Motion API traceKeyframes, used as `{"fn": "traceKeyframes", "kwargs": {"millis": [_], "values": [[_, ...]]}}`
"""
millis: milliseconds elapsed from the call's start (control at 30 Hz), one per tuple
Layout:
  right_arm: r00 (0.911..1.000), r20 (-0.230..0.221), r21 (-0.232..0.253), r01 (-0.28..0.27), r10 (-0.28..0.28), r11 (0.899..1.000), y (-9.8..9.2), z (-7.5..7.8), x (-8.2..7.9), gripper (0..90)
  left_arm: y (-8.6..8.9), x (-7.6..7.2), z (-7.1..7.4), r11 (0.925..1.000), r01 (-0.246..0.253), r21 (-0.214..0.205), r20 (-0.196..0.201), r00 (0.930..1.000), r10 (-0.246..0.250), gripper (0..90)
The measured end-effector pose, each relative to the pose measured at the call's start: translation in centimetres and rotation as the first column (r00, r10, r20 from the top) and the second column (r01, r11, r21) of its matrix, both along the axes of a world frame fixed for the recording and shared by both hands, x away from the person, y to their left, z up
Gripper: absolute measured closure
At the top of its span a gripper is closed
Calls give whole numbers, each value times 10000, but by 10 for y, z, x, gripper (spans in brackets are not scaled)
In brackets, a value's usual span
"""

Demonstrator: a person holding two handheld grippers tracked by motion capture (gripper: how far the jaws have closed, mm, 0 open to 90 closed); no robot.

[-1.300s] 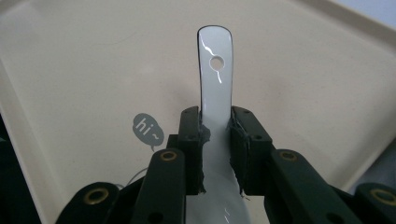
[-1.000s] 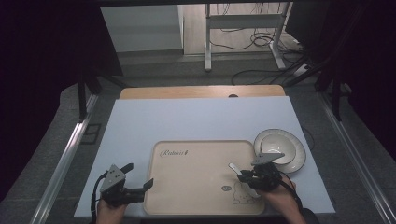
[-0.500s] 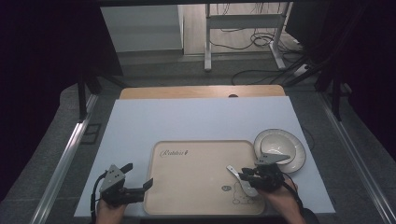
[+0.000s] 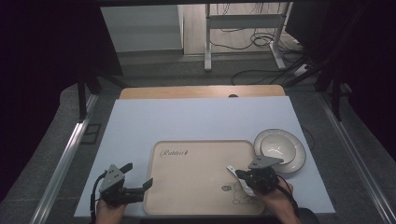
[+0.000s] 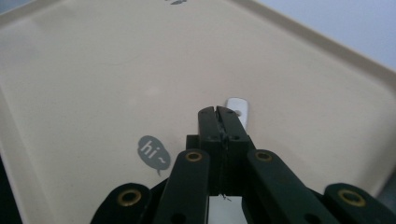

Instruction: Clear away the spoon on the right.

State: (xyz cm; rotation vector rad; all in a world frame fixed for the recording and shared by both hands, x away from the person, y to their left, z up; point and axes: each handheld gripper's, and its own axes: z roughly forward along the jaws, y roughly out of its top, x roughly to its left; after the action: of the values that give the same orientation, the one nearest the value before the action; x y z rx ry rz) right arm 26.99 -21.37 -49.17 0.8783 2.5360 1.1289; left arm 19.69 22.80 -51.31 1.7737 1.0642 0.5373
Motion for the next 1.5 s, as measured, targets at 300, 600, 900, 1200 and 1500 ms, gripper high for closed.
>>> {"fn": "traceKeyframes", "kwargs": {"millis": [300, 600, 900, 1200, 1500], "values": [[9996, -89, -354, -256, 253, 9990, 9, -8, 1, 900, 0, 0, 0, 10000, 3, -11, -12, 10000, -3, 47], [9988, -221, -806, -445, 429, 9958, 16, -16, 3, 900, 0, 0, 0, 10000, 32, -21, -11, 10000, -32, 47], [9990, -384, -1009, -272, 234, 9945, 14, -22, 8, 900, 0, 0, 0, 10000, 37, -38, -17, 10000, -37, 47], [9991, -410, -1049, 6, -50, 9945, 9, -23, 12, 900, 0, 0, 0, 10000, 34, -47, -6, 10000, -34, 47], [9980, -521, -917, 306, -355, 9953, 3, -23, 16, 900, 0, 0, 0, 10000, 37, -38, -1, 10000, -37, 48]]}}
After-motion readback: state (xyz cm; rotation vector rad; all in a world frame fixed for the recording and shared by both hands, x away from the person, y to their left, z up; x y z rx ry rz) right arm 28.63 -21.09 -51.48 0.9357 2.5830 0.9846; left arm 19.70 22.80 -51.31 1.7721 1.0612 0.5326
